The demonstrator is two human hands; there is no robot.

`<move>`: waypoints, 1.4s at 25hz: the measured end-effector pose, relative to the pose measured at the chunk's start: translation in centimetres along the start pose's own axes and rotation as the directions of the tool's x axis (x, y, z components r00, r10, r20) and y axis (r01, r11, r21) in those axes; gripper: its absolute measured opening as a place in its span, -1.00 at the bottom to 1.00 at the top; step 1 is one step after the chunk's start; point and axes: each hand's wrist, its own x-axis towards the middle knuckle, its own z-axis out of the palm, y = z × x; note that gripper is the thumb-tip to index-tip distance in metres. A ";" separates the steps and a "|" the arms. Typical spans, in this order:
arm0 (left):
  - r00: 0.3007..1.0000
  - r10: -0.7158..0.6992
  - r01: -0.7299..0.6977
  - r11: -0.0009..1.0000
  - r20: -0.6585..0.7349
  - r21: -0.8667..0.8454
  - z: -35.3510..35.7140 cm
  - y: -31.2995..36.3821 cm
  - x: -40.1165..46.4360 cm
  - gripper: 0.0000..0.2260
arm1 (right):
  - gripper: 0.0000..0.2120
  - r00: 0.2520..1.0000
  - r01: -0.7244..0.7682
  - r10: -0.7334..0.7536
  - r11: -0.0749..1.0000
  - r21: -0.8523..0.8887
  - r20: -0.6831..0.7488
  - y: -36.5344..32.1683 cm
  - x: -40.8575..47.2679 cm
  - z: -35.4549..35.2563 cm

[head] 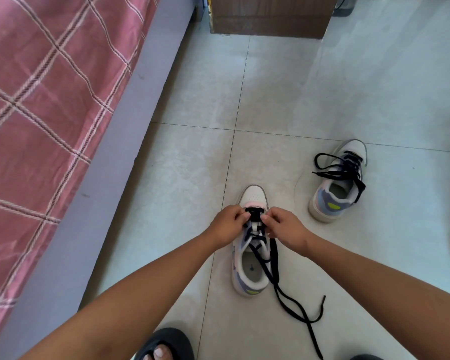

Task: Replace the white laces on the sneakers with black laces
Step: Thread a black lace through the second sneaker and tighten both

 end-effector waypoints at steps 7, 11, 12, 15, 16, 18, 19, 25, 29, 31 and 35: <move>0.990 0.008 -0.068 0.906 0.144 0.418 -0.2 2.5 0.4 -0.79 | -0.79 0.990 0.091 -0.004 0.780 -0.619 0.139 -3.6 0.5 -0.6; 0.988 0.031 -0.091 0.906 0.149 0.414 0.1 2.7 0.4 -0.78 | -0.83 0.990 0.071 0.011 0.813 -0.578 0.137 -3.7 1.0 -0.4; 0.991 0.032 -0.077 0.931 0.132 0.357 0.1 2.4 0.2 -0.80 | -0.82 0.992 0.017 0.036 0.908 -0.419 0.117 -3.2 0.8 -0.4; 0.997 -0.028 0.023 0.997 0.076 0.069 0.0 1.2 -0.7 -0.83 | -0.81 0.990 -0.107 0.094 0.987 0.122 0.107 -1.4 -0.1 -0.1; 0.996 -0.049 0.050 0.999 0.071 -0.012 0.0 0.7 -0.9 -0.81 | -0.81 0.991 -0.099 0.082 0.980 0.175 0.102 -0.8 -0.2 0.1; 0.995 -0.087 0.093 0.990 0.057 -0.105 0.0 0.1 -1.4 -0.79 | -0.79 0.994 -0.055 0.042 0.990 0.132 0.099 -0.4 -0.3 0.7; 0.994 -0.102 0.107 0.988 0.046 -0.114 -0.1 0.1 -1.5 -0.79 | -0.79 0.995 -0.024 0.023 1.000 0.011 0.092 -0.7 -0.1 0.9; 0.990 -0.094 0.090 0.995 0.107 0.048 -0.7 0.9 -1.1 -0.79 | -0.74 0.983 0.050 0.044 0.866 -0.498 0.176 -2.8 1.2 0.6; 0.993 -0.082 0.089 0.993 0.084 -0.082 -0.5 0.2 -1.4 -0.79 | -0.81 0.984 -0.042 0.074 0.980 -0.194 0.161 -1.4 0.5 0.9; 0.993 -0.083 0.095 0.983 0.087 -0.154 -0.3 -0.2 -1.6 -0.80 | -0.81 0.991 -0.055 0.063 0.996 -0.069 0.119 -0.5 0.0 1.2; 0.991 -0.091 0.114 0.961 0.103 -0.251 -0.6 -0.5 -1.8 -0.80 | -0.80 0.995 -0.090 0.088 0.995 0.048 0.038 0.1 -0.2 1.9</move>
